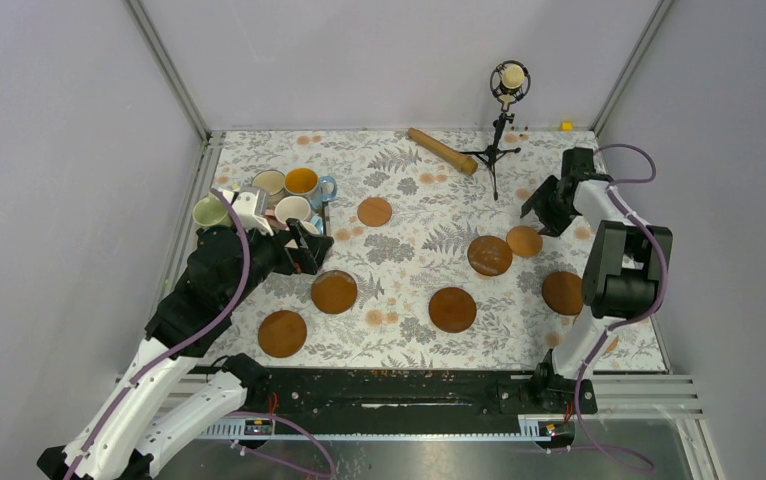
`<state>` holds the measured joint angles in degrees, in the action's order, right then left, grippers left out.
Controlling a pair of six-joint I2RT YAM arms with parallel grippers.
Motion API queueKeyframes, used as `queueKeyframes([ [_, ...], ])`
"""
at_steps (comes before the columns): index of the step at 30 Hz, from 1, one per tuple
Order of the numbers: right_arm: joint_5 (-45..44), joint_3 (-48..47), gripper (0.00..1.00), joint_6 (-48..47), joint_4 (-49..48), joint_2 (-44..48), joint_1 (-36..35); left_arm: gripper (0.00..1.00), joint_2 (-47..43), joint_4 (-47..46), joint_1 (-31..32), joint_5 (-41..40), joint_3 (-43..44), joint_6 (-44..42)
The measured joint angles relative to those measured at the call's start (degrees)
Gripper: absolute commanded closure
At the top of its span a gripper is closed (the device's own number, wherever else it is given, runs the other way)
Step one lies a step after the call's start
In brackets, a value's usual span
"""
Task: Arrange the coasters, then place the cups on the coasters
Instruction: Move the coaster to the center of the board.
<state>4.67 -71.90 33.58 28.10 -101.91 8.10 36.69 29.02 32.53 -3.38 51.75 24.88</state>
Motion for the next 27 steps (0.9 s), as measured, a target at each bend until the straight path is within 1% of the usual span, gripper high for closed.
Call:
queueKeyframes([
  [8, -1.25, -8.66, 0.36, -3.8, 5.38, -10.38, 2.32, 0.01, 0.0, 0.0, 0.04, 0.02, 0.0, 0.0],
  [14, -2.58, -15.89, 0.37, -5.53, 9.62, -15.87, 2.58, 0.01, 0.04, 0.0, 0.11, 0.04, 0.0, 0.0],
  [18, -2.73, -18.62, 0.37, -8.17, 11.74, -16.83, 2.56, 0.01, 0.07, 0.0, 0.11, 0.04, 0.0, 0.02],
  [27, -3.56, -18.67, 0.38, -14.1, 16.28, -16.87, 2.34, 0.01, 0.07, -0.02, 0.11, 0.46, 0.0, 0.02],
])
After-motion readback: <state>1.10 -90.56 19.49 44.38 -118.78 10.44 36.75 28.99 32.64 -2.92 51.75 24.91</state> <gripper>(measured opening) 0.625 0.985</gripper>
